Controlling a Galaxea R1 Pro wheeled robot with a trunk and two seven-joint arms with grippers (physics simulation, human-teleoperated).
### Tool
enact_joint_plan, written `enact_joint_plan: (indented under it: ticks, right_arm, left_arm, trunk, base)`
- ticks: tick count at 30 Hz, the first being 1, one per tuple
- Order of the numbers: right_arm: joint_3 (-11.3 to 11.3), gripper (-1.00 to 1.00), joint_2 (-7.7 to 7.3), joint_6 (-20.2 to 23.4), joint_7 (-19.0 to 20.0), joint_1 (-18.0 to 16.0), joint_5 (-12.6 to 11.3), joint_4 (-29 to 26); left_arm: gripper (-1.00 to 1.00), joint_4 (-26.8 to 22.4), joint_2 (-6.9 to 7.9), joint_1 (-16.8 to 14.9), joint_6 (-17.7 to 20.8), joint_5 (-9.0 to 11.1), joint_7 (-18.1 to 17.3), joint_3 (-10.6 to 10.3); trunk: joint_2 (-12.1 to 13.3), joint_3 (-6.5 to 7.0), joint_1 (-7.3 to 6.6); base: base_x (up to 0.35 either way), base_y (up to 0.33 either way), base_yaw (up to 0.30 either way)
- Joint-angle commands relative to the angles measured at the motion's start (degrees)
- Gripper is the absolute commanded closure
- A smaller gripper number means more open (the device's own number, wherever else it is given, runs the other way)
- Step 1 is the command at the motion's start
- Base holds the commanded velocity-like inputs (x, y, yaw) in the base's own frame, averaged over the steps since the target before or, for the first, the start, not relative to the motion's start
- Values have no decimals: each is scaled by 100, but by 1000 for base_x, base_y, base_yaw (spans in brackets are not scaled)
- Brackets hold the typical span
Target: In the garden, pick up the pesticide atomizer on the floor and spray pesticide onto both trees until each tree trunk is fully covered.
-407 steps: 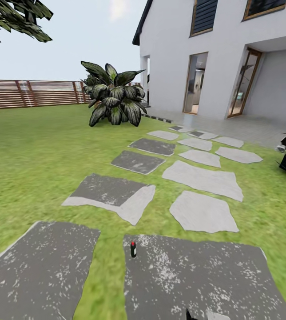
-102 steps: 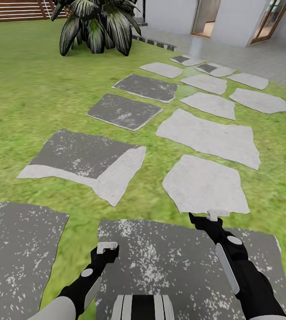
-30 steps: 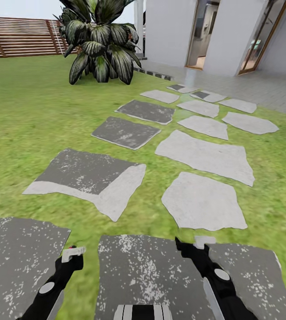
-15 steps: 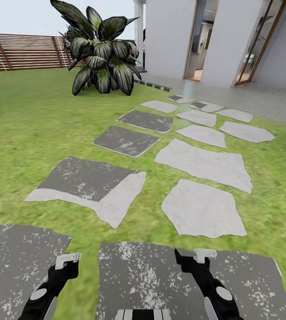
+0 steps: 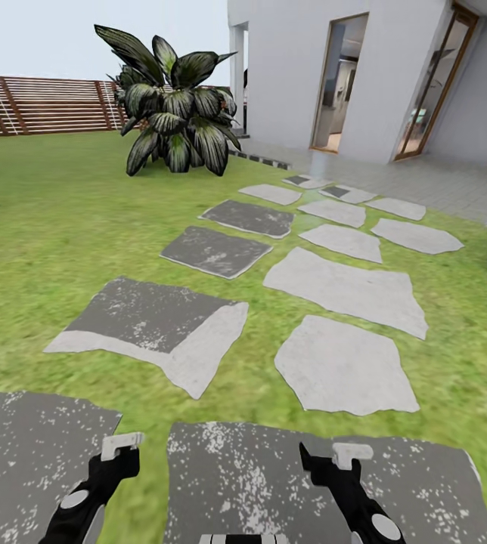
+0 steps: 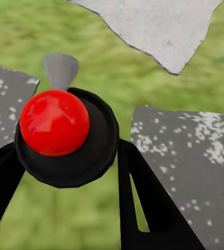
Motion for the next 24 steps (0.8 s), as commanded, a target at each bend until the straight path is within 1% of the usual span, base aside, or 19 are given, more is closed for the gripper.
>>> enact_joint_plan:
  ticks: [1,5,9,16,19,21,23,24]
  right_arm:
    - [0,-100,0,0,-1,0,1,1]
    - [0,-100,1,-1,-1,0,2,2]
    - [0,-100,1,6,-2,0,3,2]
    - [0,-100,1,5,-3,0,-5,-36]
    - [0,-100,-4,7,-2,5,-2,-44]
    - [0,-100,-7,7,3,8,4,-37]
    - [0,-100,-8,7,6,14,19,-12]
    - [0,-100,-8,-3,11,32,21,-1]
  left_arm:
    - [100,3,-5,0,0,0,44,2]
    - [100,36,-6,4,0,4,144,0]
    - [100,387,12,8,-13,-7,172,18]
    - [100,869,15,13,-83,3,195,42]
    - [100,947,6,4,-92,1,216,46]
    - [100,952,-6,-10,-80,-1,374,23]
    - [100,950,-37,-31,-63,11,649,-3]
    - [100,949,-45,-46,-42,10,697,-6]
  trunk:
    - [42,19,-23]
    - [202,90,-110]
    - [363,162,-198]
    - [643,288,-352]
    - [764,342,-418]
    - [844,378,-462]
    - [924,414,-506]
    - [964,431,-528]
  base:
    - [0,0,0]
    - [0,0,0]
    - [0,0,31]
    - [0,0,207]
    - [0,0,103]
    - [0,0,22]
    - [0,0,6]
    - [0,0,2]
